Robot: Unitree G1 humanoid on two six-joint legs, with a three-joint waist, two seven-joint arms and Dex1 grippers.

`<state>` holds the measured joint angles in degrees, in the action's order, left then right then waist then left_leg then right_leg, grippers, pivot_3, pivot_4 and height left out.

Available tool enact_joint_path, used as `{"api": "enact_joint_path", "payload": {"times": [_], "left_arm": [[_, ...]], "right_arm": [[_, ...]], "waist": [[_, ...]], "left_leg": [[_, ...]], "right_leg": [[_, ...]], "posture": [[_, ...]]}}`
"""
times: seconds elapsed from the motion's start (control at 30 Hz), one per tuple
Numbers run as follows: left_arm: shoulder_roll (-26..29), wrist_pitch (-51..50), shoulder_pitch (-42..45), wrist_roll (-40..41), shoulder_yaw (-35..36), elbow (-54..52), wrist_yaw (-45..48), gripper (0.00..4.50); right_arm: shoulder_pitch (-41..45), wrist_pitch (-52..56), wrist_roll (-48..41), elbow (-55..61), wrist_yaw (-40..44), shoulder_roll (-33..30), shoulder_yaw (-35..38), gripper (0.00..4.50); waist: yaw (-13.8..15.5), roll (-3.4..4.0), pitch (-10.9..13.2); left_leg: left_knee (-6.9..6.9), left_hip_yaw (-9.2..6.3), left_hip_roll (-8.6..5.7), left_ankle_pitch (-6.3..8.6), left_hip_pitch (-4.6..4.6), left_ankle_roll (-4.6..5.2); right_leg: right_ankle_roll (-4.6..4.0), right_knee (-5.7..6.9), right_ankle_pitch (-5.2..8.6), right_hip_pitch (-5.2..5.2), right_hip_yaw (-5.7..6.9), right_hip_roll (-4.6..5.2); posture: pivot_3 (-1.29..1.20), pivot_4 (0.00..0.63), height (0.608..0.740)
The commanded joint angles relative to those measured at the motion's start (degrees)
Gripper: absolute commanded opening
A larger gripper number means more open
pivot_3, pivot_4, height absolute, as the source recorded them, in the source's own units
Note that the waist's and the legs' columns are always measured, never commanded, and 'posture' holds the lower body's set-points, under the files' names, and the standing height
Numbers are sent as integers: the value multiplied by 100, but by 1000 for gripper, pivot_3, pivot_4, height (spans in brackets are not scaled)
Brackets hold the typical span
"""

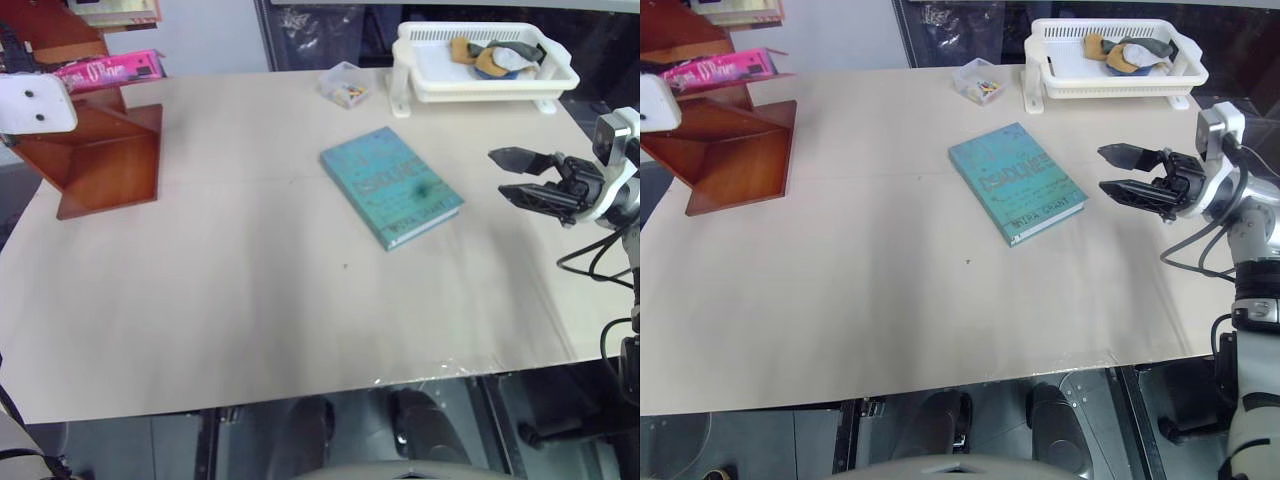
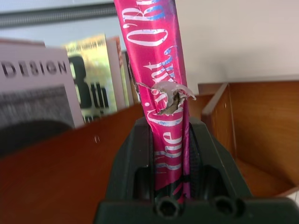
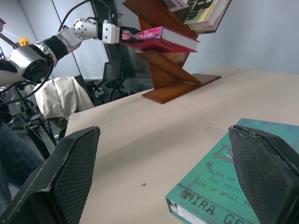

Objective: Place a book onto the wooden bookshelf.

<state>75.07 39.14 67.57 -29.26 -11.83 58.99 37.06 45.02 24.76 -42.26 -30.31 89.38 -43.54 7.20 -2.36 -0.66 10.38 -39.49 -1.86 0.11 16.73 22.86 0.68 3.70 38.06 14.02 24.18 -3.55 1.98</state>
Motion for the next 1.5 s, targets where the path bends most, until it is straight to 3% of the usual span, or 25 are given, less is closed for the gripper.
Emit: {"api": "enact_joint_path", "payload": {"times": [0.03, 0.4, 0.93, 1.5], "left_arm": [[251, 85, 154, -217, 26, 204, -485, 425], [247, 121, 267, -633, -182, 603, -1075, 425], [58, 75, 401, -611, -186, 725, -970, 425], [28, -75, 321, -598, -201, 834, -777, 425]], "right_arm": [[8, -78, -78, 95, 312, -86, 134, 4500], [-23, -72, -22, 134, 312, -65, 170, 4500], [16, -58, -4, 109, 312, -95, 270, 4500], [248, 155, -596, 403, 312, -260, 102, 4500]], "waist": [[1, 0, 0], [-21, 0, 0], [-6, -1, 0], [-20, -1, 0]], "left_leg": [[0, 0, 0, 0, 0, 0], [0, 3, 1, 0, 0, 0], [0, 6, 0, 0, 0, 0], [0, 12, 0, 0, 1, 0]], "right_leg": [[0, 0, 0, 0, 0, 0], [0, 6, 0, 6, -4, -1], [0, 16, 0, 11, -9, 0], [0, 60, 0, 31, -23, 0]], "posture": [[0, 150, 740], [0, 150, 740], [0, 150, 740], [0, 150, 740]]}}
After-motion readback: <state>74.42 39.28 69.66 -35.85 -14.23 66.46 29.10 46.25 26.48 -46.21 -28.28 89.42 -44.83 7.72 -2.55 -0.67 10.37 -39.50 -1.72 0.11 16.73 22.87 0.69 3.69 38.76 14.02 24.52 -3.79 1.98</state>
